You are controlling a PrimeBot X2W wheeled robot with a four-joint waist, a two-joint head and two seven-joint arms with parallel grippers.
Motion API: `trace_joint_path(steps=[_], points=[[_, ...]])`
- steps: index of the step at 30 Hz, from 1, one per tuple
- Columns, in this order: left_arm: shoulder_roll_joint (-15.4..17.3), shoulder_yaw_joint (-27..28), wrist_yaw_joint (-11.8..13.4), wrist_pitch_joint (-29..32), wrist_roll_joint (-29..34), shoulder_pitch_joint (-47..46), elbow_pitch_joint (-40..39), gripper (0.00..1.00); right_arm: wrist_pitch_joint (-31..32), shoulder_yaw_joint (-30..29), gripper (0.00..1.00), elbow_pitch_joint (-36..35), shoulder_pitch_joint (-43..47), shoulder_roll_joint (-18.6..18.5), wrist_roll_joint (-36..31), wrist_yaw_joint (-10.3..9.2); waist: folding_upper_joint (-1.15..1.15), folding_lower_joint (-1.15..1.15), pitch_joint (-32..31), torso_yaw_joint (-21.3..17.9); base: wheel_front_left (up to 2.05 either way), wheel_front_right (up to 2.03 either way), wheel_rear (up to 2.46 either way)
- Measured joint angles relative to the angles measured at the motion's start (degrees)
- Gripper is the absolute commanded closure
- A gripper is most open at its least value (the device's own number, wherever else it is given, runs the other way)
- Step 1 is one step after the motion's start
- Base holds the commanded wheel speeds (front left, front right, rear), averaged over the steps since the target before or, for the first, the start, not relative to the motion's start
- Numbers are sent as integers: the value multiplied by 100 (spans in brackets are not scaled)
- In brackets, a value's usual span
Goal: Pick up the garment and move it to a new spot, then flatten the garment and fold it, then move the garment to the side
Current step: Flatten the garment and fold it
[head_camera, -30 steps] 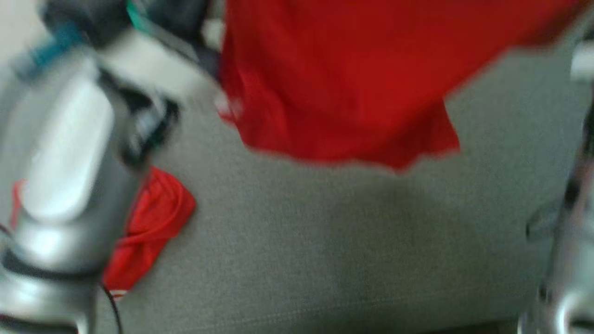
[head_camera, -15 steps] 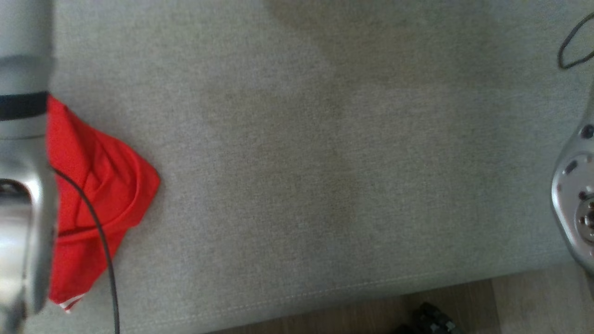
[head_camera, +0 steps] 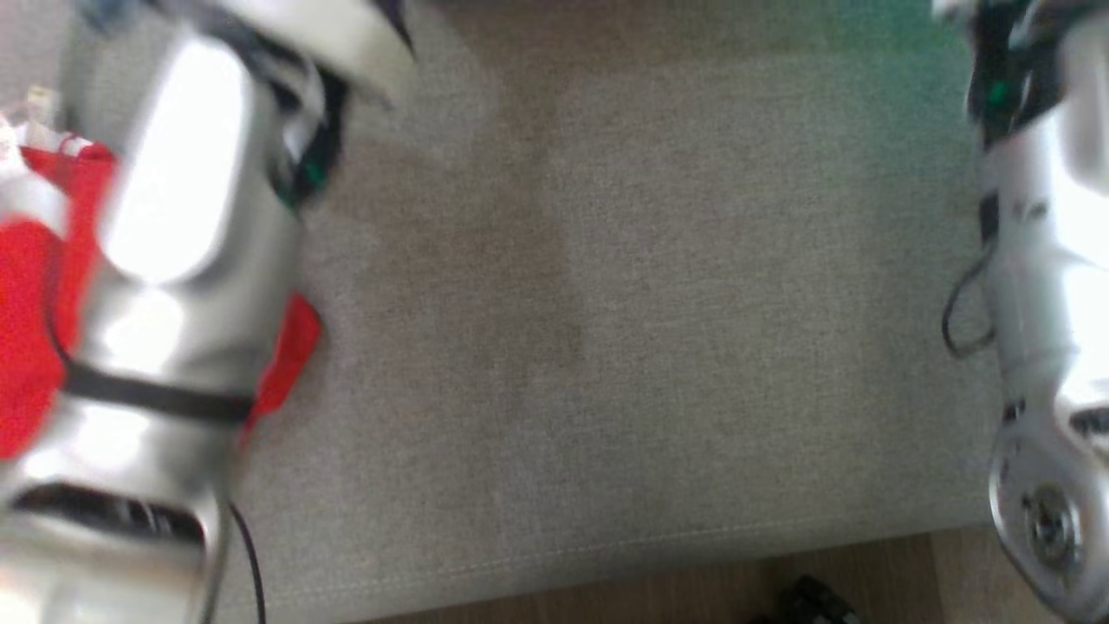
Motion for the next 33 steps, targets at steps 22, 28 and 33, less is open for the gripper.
trace_joint_path(steps=[22, 28, 33], points=[[338, -1827, -37, 0, -11, 2917, -802, 100, 2552, 1410, 100, -1749, 3272, -1772, 1285, 0, 0, 0, -1356, 141, 0, 0, 0], [366, -2216, -37, 1, -12, 3314, -943, 100, 3151, 1220, 100, -2279, 3947, -1925, 1337, 0, 1, 0, -1643, 152, 0, 0, 0], [365, -2334, -37, 1, -12, 3592, -1049, 100, 3746, 1032, 100, -2875, 4509, -2014, 1425, 0, 0, 0, -1888, 144, 0, 0, 0]])
